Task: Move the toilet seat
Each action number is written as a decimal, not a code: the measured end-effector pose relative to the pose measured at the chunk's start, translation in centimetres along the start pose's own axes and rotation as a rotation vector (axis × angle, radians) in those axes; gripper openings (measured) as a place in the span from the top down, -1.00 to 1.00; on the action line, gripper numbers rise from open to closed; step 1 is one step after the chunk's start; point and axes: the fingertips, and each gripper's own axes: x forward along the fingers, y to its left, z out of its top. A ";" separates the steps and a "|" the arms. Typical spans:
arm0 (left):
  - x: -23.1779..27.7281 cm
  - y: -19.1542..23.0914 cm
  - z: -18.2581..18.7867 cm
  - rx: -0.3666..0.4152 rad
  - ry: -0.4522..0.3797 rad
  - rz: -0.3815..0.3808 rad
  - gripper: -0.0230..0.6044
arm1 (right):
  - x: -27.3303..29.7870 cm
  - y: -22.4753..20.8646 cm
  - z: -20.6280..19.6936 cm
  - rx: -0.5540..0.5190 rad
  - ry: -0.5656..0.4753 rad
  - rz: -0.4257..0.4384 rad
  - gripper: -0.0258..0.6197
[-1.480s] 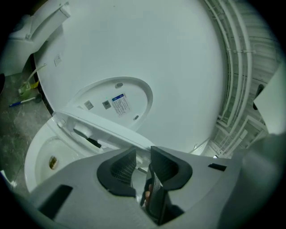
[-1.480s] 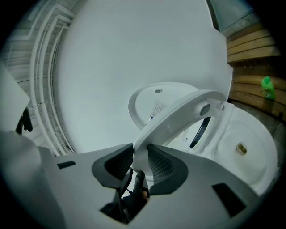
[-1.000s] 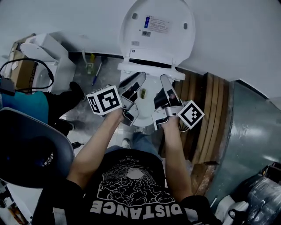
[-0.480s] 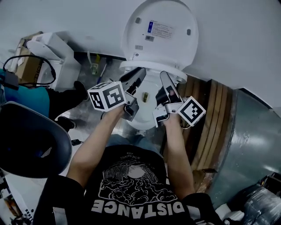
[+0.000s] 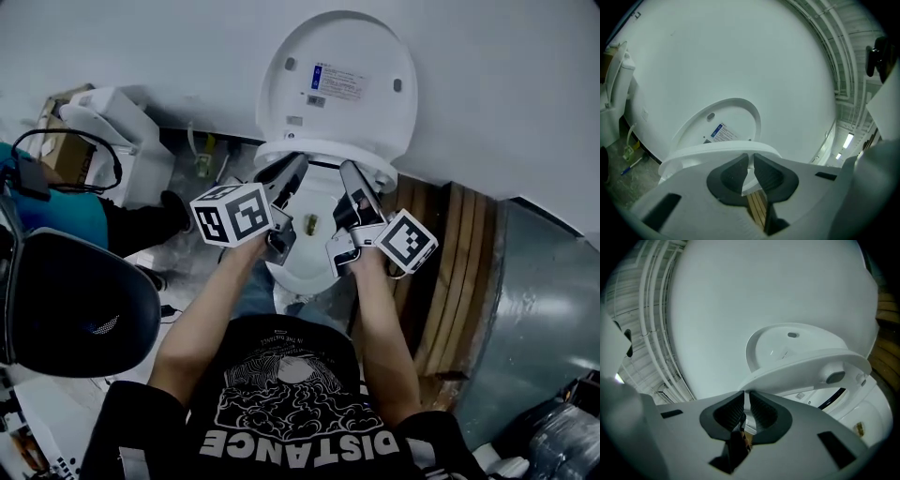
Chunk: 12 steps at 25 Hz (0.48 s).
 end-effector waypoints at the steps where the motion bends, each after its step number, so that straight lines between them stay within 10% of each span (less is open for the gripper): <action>1: 0.1 0.0 0.2 0.004 -0.003 0.000 0.76 | 0.2 0.1 0.2 -0.004 0.000 0.003 0.76; 12: 2.6 0.5 2.8 0.054 -0.017 -0.005 0.84 | 2.3 -1.1 2.2 0.014 -0.020 -0.067 0.79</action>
